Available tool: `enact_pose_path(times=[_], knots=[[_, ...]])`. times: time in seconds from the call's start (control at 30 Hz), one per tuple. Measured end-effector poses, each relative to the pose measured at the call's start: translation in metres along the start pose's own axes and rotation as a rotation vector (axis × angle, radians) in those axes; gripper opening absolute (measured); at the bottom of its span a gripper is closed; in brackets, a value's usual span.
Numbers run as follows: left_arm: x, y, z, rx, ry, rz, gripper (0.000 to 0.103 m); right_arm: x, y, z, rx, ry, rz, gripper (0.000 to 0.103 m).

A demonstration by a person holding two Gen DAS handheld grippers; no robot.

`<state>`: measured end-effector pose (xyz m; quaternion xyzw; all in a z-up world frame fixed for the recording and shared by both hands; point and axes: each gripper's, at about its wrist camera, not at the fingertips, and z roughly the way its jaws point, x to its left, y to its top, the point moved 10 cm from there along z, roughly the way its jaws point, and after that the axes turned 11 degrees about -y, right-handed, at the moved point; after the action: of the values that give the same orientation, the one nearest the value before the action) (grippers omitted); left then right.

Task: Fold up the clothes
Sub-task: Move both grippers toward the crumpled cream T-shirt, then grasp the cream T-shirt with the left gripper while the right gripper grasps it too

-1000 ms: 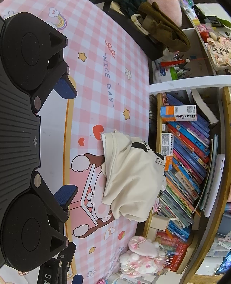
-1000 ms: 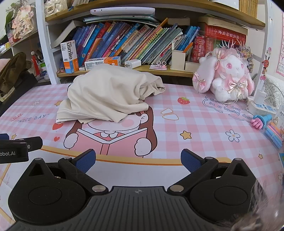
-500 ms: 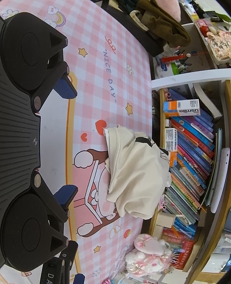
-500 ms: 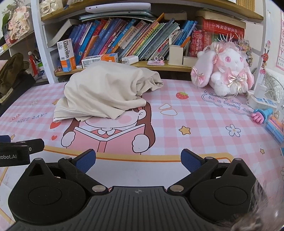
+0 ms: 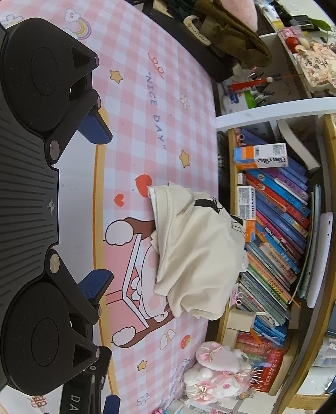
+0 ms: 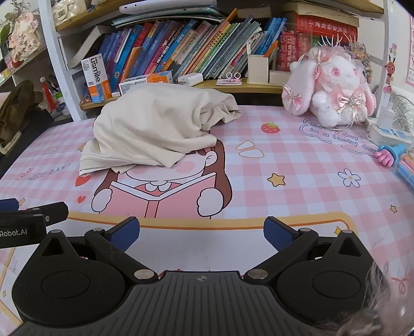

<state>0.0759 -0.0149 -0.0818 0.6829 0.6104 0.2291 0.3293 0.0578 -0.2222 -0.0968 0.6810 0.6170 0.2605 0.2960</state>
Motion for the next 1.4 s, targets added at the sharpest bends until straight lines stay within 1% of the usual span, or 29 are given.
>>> enact_pose_path(times=[0.2, 0.3, 0.43, 0.57, 0.67, 0.73, 0.83, 0.87, 0.93, 1.03, 1.07, 1.13, 1.23, 1.3, 1.33, 1.4], knots=[[0.004, 0.001, 0.004, 0.004, 0.017, 0.025, 0.103, -0.003, 0.001, 0.003, -0.015, -0.037, 0.01, 0.103], [0.006, 0.003, 0.007, -0.003, 0.018, 0.037, 0.103, -0.004, -0.001, 0.005, -0.014, -0.029, 0.004, 0.103], [0.006, 0.005, 0.011, -0.013, 0.013, 0.06, 0.103, -0.005, 0.002, 0.006, -0.036, -0.025, -0.006, 0.103], [0.004, 0.006, 0.018, 0.002, 0.015, 0.1, 0.103, -0.006, 0.003, 0.01, -0.041, -0.038, -0.021, 0.103], [0.001, 0.01, 0.023, -0.009, -0.025, 0.109, 0.103, -0.005, 0.001, 0.015, -0.025, -0.038, -0.038, 0.103], [-0.001, 0.013, 0.027, -0.02, -0.064, 0.111, 0.103, -0.002, -0.001, 0.018, -0.003, 0.002, -0.026, 0.103], [-0.006, 0.021, 0.031, -0.056, -0.101, 0.128, 0.103, 0.001, -0.005, 0.021, 0.034, 0.048, -0.002, 0.103], [-0.007, 0.024, 0.033, -0.064, -0.115, 0.133, 0.103, 0.001, -0.004, 0.021, 0.04, 0.047, -0.002, 0.103], [-0.009, 0.029, 0.039, -0.05, -0.143, 0.129, 0.103, 0.0, -0.003, 0.022, 0.05, 0.037, -0.002, 0.103], [-0.007, 0.039, 0.048, -0.038, -0.162, 0.117, 0.103, -0.014, 0.002, 0.026, 0.061, -0.031, 0.016, 0.103], [-0.006, 0.043, 0.051, -0.048, -0.168, 0.116, 0.103, -0.018, 0.004, 0.027, 0.064, -0.03, 0.032, 0.103], [-0.004, 0.05, 0.056, -0.064, -0.172, 0.121, 0.103, -0.024, 0.009, 0.027, 0.053, -0.023, 0.058, 0.101], [-0.001, 0.059, 0.068, -0.064, -0.164, 0.145, 0.103, -0.028, 0.017, 0.026, 0.029, -0.045, 0.053, 0.098], [0.0, 0.062, 0.079, -0.048, -0.169, 0.167, 0.103, -0.029, 0.021, 0.026, 0.017, -0.048, 0.051, 0.088], [-0.001, 0.062, 0.083, -0.042, -0.175, 0.182, 0.103, -0.029, 0.022, 0.026, 0.016, -0.047, 0.053, 0.084], [-0.003, 0.06, 0.092, -0.026, -0.174, 0.224, 0.102, -0.028, 0.023, 0.026, 0.028, -0.038, 0.059, 0.071]])
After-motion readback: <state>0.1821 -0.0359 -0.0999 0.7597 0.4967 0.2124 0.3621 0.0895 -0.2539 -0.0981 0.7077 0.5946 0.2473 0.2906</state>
